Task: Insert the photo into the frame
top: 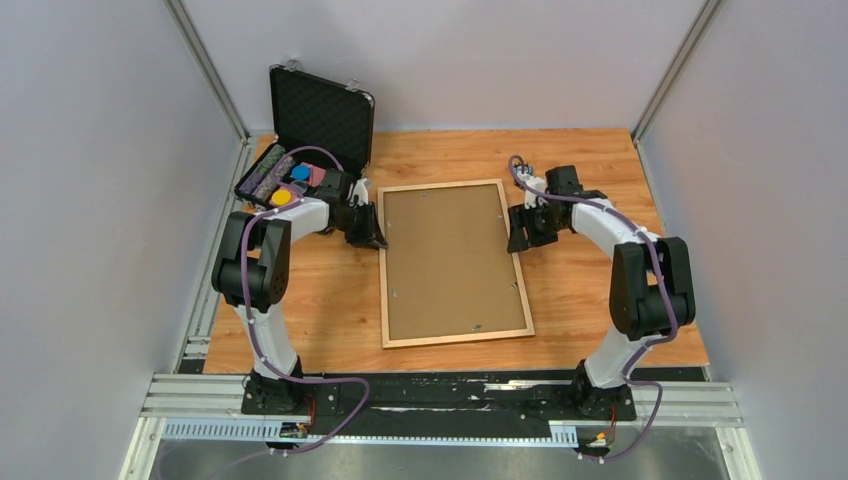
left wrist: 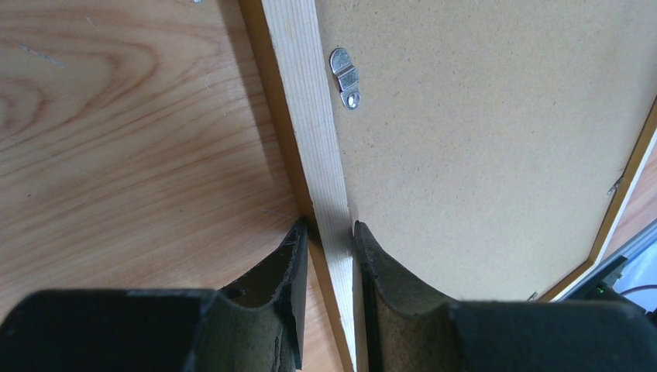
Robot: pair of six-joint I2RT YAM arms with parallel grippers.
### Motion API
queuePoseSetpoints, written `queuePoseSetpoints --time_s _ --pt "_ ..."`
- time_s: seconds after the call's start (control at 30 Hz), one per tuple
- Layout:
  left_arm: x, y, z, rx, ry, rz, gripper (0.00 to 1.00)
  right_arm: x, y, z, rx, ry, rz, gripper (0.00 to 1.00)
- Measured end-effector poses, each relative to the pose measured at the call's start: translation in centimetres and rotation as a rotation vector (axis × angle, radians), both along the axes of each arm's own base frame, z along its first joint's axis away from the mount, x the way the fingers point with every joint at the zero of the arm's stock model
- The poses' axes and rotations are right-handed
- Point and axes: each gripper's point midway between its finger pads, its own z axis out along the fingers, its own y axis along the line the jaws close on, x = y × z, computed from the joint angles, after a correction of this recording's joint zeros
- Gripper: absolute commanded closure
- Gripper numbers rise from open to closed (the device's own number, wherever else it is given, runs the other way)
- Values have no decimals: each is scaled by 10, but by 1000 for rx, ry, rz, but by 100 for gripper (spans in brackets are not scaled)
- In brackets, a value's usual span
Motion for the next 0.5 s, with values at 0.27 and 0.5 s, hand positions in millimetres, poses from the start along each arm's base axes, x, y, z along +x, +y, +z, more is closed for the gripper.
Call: queuePoseSetpoints --time_s 0.27,0.5 --pt "0 -1 0 -16 4 -13 100 22 2 -27 -3 63 -61 50" --pt "1 -2 0 -24 2 -27 100 33 5 -39 6 84 -88 73"
